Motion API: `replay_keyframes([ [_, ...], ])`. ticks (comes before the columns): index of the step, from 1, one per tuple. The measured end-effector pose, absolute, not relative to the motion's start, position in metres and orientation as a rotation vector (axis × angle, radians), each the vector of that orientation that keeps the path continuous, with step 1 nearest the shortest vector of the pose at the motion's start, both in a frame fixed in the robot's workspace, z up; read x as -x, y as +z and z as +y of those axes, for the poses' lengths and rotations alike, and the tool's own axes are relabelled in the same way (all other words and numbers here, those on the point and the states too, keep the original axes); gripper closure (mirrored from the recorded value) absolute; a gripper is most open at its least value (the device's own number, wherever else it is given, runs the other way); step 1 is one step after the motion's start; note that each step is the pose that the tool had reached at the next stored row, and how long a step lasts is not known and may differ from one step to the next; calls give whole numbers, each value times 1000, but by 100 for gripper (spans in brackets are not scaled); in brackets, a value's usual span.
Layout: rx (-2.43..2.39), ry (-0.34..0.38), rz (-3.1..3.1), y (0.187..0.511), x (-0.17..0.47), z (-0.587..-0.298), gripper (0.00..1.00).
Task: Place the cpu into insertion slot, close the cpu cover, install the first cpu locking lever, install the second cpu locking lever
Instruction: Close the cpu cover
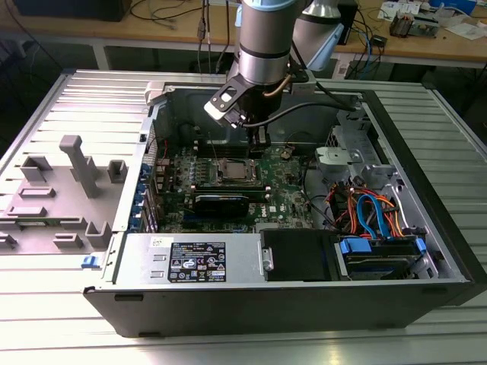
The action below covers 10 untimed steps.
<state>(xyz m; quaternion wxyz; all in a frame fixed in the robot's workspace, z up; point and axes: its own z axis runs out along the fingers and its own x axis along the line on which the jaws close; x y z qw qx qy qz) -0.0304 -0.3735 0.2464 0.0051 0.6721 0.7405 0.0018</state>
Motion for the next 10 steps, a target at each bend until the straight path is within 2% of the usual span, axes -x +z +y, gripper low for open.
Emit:
replay_keyframes([
  [10,-2105,5,2319,245,44,-374,89],
])
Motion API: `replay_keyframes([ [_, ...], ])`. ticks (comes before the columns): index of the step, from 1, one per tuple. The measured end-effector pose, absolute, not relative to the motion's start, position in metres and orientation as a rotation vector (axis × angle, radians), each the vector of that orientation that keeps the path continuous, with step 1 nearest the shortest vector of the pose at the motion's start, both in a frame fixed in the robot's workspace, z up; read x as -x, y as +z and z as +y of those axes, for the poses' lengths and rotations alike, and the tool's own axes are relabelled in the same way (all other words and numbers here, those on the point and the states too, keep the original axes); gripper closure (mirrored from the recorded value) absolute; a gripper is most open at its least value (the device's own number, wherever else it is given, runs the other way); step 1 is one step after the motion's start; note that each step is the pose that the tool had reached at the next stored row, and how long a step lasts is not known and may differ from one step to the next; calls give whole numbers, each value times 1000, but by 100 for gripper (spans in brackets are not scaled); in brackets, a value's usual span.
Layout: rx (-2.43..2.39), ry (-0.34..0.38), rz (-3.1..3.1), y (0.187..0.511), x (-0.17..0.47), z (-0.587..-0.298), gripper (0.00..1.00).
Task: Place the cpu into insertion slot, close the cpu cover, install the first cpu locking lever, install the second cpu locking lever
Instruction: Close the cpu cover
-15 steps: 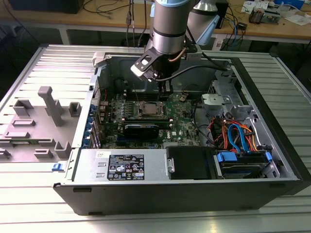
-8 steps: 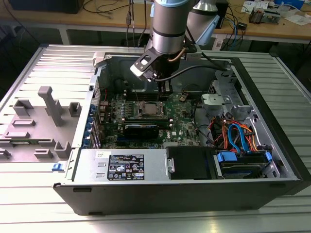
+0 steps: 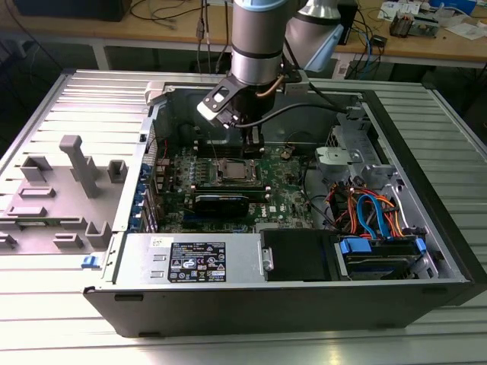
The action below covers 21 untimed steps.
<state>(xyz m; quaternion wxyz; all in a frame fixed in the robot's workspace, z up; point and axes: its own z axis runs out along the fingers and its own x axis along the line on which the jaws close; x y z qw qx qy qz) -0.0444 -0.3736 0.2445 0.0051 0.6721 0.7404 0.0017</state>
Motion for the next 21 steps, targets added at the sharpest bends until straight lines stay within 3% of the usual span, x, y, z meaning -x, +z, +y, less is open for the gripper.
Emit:
replay_keyframes([
  [21,-2103,9,2323,226,65,-373,89],
])
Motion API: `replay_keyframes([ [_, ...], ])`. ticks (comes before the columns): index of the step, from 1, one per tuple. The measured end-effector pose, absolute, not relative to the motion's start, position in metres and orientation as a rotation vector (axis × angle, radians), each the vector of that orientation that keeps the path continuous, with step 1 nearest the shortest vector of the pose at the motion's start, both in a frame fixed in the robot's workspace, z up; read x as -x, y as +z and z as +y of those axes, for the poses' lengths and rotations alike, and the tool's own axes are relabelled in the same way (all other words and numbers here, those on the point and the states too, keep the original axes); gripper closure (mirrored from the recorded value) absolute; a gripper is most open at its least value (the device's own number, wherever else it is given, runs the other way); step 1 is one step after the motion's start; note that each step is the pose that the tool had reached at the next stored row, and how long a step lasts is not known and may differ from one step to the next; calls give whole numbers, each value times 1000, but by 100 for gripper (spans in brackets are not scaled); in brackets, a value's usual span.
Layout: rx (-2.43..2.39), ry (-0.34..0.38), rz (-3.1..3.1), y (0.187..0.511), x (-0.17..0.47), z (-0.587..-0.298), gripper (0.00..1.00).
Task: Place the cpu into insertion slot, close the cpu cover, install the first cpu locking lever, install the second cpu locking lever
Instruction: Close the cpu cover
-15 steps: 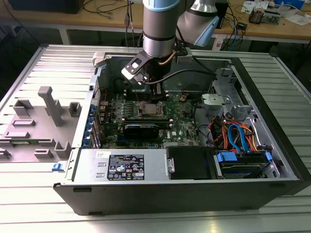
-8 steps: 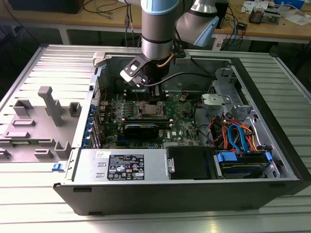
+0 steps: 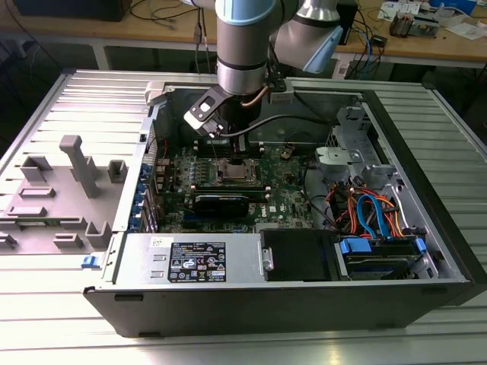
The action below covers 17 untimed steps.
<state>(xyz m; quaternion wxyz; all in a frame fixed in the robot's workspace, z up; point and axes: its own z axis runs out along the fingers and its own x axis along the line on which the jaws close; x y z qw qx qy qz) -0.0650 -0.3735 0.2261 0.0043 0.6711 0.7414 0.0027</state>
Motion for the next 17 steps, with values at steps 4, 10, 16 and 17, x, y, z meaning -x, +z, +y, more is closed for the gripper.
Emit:
replay_keyframes([
  [4,-2097,10,2329,222,74,-374,89],
  [10,-2099,0,2340,205,84,-374,89],
  [16,-2099,0,2339,204,84,-374,89],
  [17,-2099,0,2339,204,84,-374,89],
])
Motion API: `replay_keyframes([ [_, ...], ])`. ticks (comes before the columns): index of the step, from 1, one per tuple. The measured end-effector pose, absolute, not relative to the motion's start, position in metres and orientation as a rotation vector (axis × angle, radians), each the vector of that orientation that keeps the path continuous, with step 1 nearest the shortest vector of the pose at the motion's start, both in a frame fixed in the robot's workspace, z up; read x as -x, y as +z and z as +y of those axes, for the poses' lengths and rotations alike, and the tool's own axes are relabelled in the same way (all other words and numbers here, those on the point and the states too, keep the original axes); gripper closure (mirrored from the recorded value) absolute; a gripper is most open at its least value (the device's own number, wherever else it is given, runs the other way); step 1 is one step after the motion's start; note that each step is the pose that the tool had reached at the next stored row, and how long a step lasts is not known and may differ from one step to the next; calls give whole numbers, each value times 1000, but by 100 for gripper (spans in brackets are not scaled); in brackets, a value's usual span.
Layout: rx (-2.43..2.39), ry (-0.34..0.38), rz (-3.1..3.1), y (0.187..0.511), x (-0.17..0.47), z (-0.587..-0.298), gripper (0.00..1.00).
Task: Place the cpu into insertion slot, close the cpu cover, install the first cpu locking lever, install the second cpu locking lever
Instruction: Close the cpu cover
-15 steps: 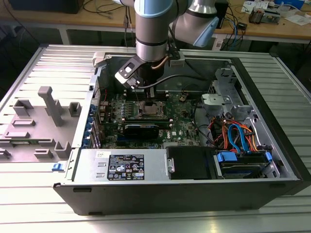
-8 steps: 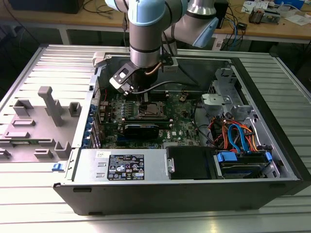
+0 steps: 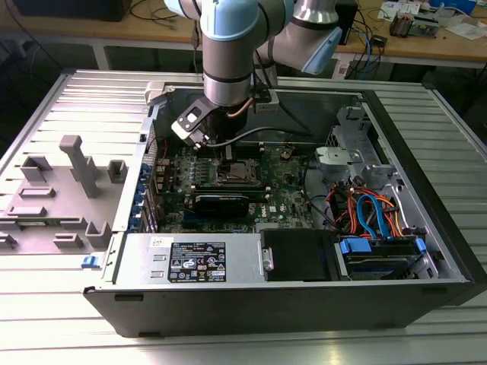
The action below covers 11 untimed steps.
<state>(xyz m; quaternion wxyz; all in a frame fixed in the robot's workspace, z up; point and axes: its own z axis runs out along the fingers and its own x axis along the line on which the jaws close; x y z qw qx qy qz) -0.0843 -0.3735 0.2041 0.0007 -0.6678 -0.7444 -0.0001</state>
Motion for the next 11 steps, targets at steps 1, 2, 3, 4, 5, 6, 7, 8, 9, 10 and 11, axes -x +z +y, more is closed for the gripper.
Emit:
replay_keyframes([
  [1,2097,-1,-2337,204,84,-374,89],
  [2,2097,-2,-2337,205,84,-373,89],
  [3,2097,-4,-2337,206,84,-373,89],
  [4,2097,-1,-2337,209,84,-373,89],
  [5,2097,-1,-2337,210,84,-373,89],
  [6,2097,-1,-2337,210,84,-373,89],
  [7,2097,-1,-2337,210,84,-373,89],
  [8,2097,0,-2338,210,83,-374,89],
  [9,2097,0,-2338,210,82,-374,89],
  [10,2097,0,-2337,210,80,-374,89],
  [11,2097,-1,-2337,210,77,-374,89],
])
